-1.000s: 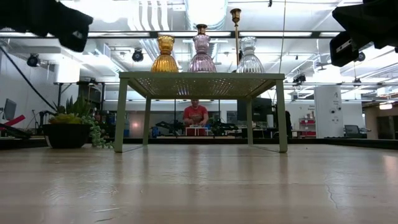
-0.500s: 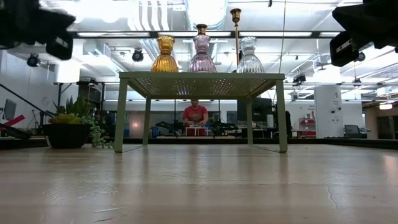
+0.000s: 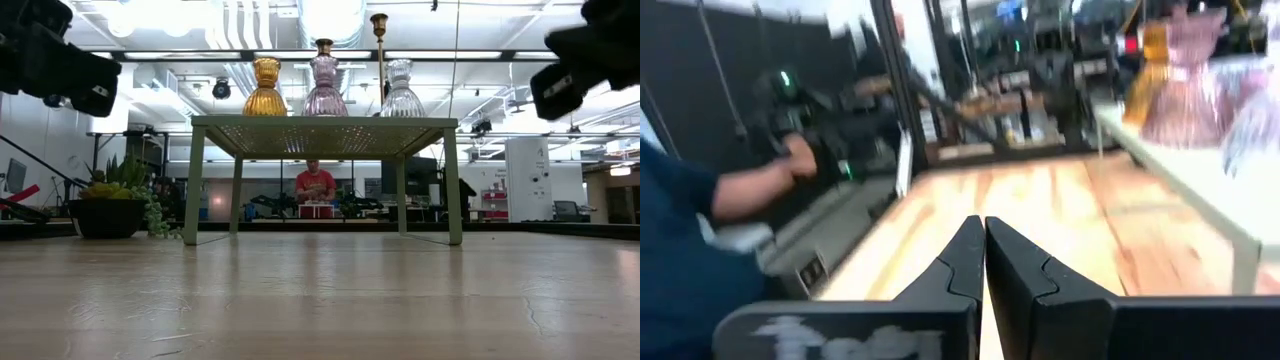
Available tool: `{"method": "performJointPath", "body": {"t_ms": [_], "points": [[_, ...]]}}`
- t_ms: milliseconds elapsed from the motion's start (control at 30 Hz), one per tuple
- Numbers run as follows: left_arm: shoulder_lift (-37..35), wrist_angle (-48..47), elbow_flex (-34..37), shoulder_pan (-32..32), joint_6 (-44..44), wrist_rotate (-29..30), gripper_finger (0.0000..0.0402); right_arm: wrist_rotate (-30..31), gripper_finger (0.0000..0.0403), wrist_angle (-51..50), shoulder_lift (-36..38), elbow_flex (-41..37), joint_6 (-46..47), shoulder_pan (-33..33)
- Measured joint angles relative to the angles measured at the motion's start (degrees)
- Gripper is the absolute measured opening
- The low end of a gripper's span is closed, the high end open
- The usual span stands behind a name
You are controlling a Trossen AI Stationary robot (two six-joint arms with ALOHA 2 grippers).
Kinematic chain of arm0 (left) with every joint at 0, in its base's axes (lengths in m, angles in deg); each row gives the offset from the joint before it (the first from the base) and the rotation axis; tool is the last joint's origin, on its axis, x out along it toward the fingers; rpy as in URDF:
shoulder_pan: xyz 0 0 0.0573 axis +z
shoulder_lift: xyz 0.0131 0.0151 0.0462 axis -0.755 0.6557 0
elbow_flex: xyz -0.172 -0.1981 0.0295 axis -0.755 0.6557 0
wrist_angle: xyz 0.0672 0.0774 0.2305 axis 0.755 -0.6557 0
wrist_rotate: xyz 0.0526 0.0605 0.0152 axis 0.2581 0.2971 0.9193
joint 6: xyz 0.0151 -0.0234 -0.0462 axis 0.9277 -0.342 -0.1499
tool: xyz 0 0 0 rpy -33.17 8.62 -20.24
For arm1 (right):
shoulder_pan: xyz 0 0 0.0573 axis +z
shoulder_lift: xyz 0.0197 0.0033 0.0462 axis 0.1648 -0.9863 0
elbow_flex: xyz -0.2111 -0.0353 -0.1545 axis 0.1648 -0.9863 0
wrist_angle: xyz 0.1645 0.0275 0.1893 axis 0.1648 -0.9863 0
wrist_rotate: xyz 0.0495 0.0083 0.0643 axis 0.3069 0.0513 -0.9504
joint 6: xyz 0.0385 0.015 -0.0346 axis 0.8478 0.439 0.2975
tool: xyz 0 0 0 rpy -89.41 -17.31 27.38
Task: Pick & Place candle stick holders
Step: Return to Home Position
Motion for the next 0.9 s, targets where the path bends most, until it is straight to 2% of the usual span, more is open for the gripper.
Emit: {"method": "performJointPath", "body": {"t_ms": [100,267,400,567,667,767,900], "points": [[0.00,0.05,0.29,0.00,0.01,1.42,0.0005,-0.14,0.0008,-4.32,-0.60,0.00,-0.30,-0.02],[0.06,0.63,1.12,0.02,-3.41,5.51,0.0005,-0.75,0.0008,-14.30,-0.56,0.00,6.46,-0.02],[0.24,0.72,1.29,0.02,-3.50,6.63,0.0005,-0.75,0.0008,-22.02,-0.58,0.00,5.84,-0.02],[0.26,1.76,1.99,0.02,-4.58,6.90,0.0005,-0.29,0.0008,-21.68,-1.26,-0.05,4.36,-0.02],[0.33,1.75,1.99,0.00,-4.56,6.89,0.0005,0.08,0.0008,-17.27,-1.29,-0.07,4.00,-0.05],[0.56,1.73,2.01,0.00,-4.84,6.75,0.0005,5.94,0.0008,-11.77,-1.28,-0.07,-1.63,-0.04],[0.76,1.72,2.01,0.00,-4.86,6.57,0.0005,19.80,0.0008,-9.62,-1.25,-0.07,-3.32,-0.16]]}}
